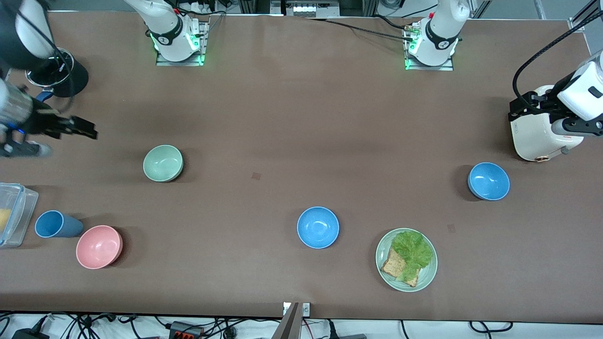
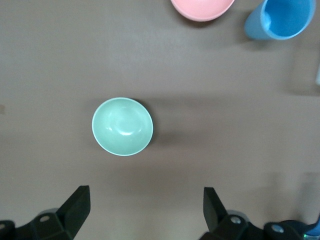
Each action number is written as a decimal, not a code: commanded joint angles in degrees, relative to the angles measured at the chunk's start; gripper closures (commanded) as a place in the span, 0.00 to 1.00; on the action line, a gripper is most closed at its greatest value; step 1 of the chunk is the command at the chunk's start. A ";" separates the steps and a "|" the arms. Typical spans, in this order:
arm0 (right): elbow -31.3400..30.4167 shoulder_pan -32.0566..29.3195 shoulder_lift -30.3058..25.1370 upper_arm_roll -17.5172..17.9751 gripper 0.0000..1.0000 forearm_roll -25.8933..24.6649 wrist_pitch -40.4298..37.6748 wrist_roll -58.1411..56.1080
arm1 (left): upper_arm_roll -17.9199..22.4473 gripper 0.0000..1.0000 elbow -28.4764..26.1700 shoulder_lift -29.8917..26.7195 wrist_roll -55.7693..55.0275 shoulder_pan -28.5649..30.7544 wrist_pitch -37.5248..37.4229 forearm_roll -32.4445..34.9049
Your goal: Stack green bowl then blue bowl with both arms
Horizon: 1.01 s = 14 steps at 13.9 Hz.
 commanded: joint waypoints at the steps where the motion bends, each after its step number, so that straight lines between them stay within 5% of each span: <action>1: 0.50 0.39 6.09 0.48 0.00 -0.22 1.62 -0.44 | 0.28 0.00 -0.62 -0.75 -2.21 0.40 -0.11 -0.32; 10: 0.59 0.57 24.39 0.56 0.00 0.04 9.35 -0.27 | 0.54 0.00 0.17 1.97 -2.30 1.72 -3.36 -0.06; 12: 0.59 0.66 25.88 0.56 0.00 1.70 10.50 0.96 | 0.54 0.00 -0.09 4.07 0.32 2.68 -1.00 6.06; 14: 0.59 0.39 26.68 0.56 0.16 3.38 10.59 0.79 | 0.45 0.00 -0.35 8.20 6.88 6.01 0.85 6.36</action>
